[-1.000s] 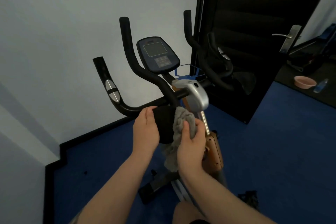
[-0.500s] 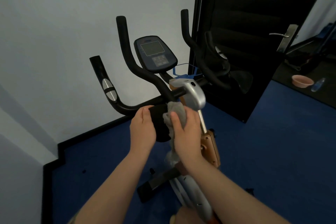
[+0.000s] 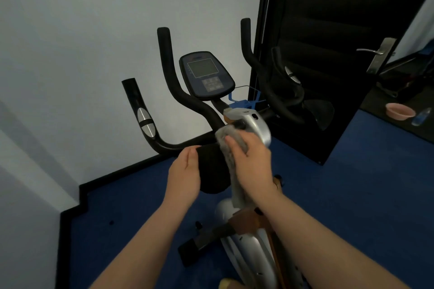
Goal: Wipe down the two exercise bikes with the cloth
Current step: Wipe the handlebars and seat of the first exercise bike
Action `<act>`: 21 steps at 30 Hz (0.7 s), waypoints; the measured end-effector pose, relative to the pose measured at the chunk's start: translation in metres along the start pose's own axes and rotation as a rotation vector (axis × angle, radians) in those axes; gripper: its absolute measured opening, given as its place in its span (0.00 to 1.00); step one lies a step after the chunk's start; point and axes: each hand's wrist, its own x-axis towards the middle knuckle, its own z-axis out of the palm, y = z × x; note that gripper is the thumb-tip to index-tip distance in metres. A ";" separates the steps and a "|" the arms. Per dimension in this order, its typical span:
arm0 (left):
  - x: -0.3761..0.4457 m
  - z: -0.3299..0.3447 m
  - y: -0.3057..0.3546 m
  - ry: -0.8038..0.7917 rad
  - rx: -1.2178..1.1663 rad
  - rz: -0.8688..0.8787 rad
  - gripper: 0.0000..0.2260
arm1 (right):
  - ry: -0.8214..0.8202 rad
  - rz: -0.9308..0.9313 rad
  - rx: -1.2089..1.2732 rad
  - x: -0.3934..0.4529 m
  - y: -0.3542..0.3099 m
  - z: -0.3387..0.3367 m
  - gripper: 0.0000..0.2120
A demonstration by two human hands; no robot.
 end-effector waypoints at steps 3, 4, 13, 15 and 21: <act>0.003 -0.012 -0.001 -0.029 0.085 0.058 0.11 | 0.214 0.193 0.199 0.024 0.003 -0.014 0.10; 0.006 -0.018 0.000 0.002 0.097 0.085 0.11 | 0.205 0.177 0.169 0.030 0.008 -0.018 0.12; 0.091 -0.018 0.025 0.085 0.377 0.248 0.10 | -0.304 -0.156 0.011 0.064 0.027 0.021 0.14; 0.101 -0.008 0.022 0.048 0.528 0.217 0.09 | -0.308 -0.209 -0.107 0.077 0.027 0.026 0.14; 0.098 -0.001 0.007 0.280 0.785 0.247 0.07 | 0.109 -0.340 -0.254 0.076 0.053 0.017 0.11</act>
